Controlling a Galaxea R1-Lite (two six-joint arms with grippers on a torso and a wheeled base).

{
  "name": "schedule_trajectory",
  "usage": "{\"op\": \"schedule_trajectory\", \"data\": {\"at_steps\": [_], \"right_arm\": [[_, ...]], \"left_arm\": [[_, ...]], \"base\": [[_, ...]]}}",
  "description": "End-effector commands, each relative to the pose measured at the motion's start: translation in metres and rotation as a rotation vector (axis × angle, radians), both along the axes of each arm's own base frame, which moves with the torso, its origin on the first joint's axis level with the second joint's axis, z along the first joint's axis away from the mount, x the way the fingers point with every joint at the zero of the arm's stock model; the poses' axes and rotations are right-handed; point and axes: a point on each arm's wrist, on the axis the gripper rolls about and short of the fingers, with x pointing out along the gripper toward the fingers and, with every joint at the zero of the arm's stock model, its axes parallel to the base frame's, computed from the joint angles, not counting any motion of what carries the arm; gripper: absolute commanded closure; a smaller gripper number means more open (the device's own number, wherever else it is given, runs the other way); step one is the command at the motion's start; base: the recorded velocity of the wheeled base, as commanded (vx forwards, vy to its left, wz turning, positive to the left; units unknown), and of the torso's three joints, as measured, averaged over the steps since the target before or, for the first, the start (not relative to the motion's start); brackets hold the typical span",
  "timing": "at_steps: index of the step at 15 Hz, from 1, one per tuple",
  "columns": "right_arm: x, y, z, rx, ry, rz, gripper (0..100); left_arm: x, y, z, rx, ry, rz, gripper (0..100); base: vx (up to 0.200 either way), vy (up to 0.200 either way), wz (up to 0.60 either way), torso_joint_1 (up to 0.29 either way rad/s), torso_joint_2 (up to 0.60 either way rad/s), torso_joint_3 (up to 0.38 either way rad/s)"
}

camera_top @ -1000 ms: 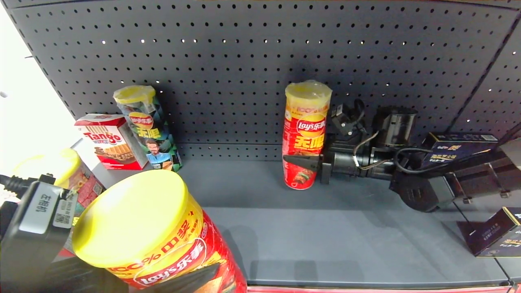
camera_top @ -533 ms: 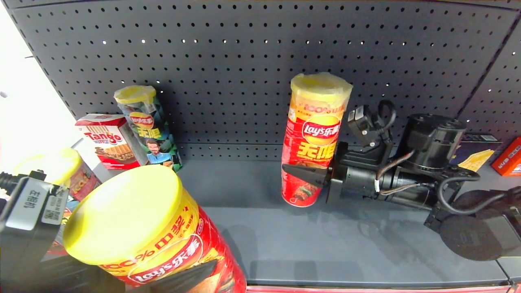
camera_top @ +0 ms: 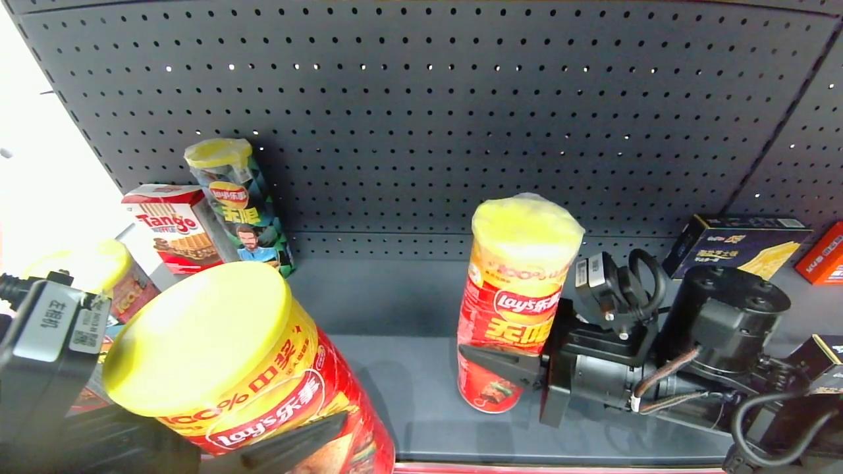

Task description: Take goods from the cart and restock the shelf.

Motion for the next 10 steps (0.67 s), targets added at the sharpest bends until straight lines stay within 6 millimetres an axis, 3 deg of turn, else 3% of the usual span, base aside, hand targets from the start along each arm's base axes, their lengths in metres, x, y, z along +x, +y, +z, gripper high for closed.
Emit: {"op": "schedule_trajectory", "data": {"at_steps": [1, 10], "right_arm": [[-0.005, -0.002, -0.009, -0.023, 0.024, 0.006, 100], [0.003, -0.001, -0.034, -0.062, 0.043, -0.009, 100]], "left_arm": [[0.000, 0.000, -0.001, 0.001, 0.002, 0.000, 100], [0.000, 0.001, -0.002, 0.004, 0.007, 0.002, 100]], "base": [[0.000, 0.000, 0.00, 0.000, 0.00, 0.000], [0.000, 0.000, 0.00, 0.000, 0.00, 0.000]]}}
